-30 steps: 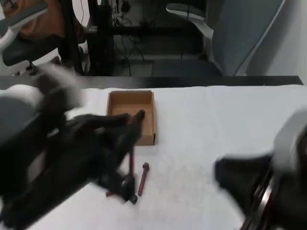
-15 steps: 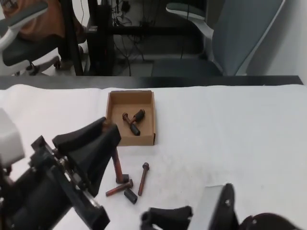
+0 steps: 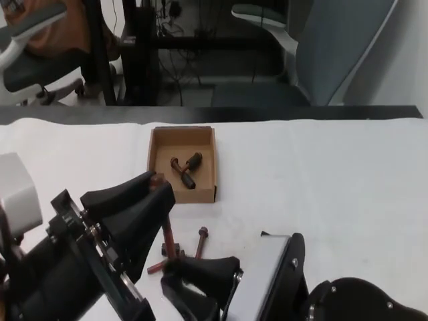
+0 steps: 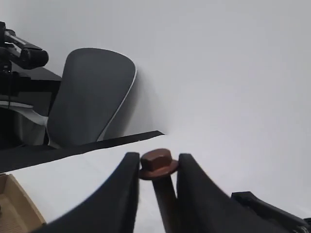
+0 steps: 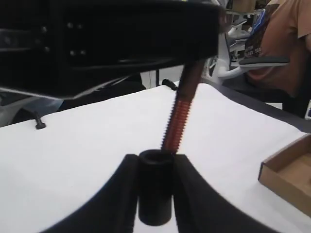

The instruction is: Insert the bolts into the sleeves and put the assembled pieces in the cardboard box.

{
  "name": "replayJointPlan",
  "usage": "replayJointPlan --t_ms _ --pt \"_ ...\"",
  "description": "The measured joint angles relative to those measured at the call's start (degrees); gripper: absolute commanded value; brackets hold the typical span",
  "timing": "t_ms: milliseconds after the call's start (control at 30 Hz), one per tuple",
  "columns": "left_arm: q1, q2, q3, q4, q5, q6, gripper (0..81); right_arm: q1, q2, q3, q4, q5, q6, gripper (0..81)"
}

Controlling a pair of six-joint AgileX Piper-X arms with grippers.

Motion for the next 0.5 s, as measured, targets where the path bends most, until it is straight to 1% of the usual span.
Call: replayJointPlan --t_ms 333,433,500 --pt "0.0 0.0 0.1 1.15 0.88 0.4 1.8 0.0 0.0 0.0 -0.32 1.63 0.02 0.0" --pt "0.0 0.0 0.29 1.14 1.94 0.96 1.8 0.0 0.0 -0.1 -0.32 1.73 0.02 0.0" --pt "0.12 0.0 0.63 0.9 3.09 1.3 1.8 0.14 0.08 -0.49 0.09 3.16 0.02 0.0"
